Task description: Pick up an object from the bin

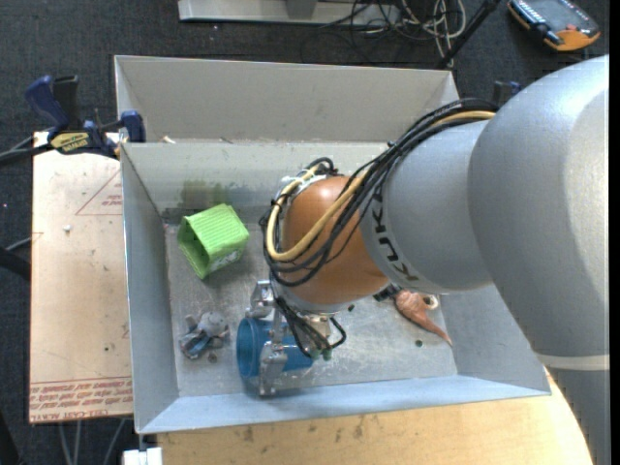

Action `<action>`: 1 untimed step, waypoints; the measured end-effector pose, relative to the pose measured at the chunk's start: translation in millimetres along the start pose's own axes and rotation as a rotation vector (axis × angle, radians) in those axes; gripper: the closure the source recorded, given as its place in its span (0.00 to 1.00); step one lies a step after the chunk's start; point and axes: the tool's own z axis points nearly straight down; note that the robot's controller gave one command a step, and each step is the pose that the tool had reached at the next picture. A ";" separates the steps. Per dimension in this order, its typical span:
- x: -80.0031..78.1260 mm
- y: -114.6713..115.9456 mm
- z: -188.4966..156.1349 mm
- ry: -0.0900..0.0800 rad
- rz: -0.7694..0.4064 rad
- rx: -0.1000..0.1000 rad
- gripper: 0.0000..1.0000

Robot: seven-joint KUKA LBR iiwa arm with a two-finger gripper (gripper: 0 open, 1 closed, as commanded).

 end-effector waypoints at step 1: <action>0.0 0.0 0.0 0.000 0.000 0.000 1.00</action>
Offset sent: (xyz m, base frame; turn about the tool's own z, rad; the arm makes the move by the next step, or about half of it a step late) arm 0.0234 -0.0176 0.1059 -0.0271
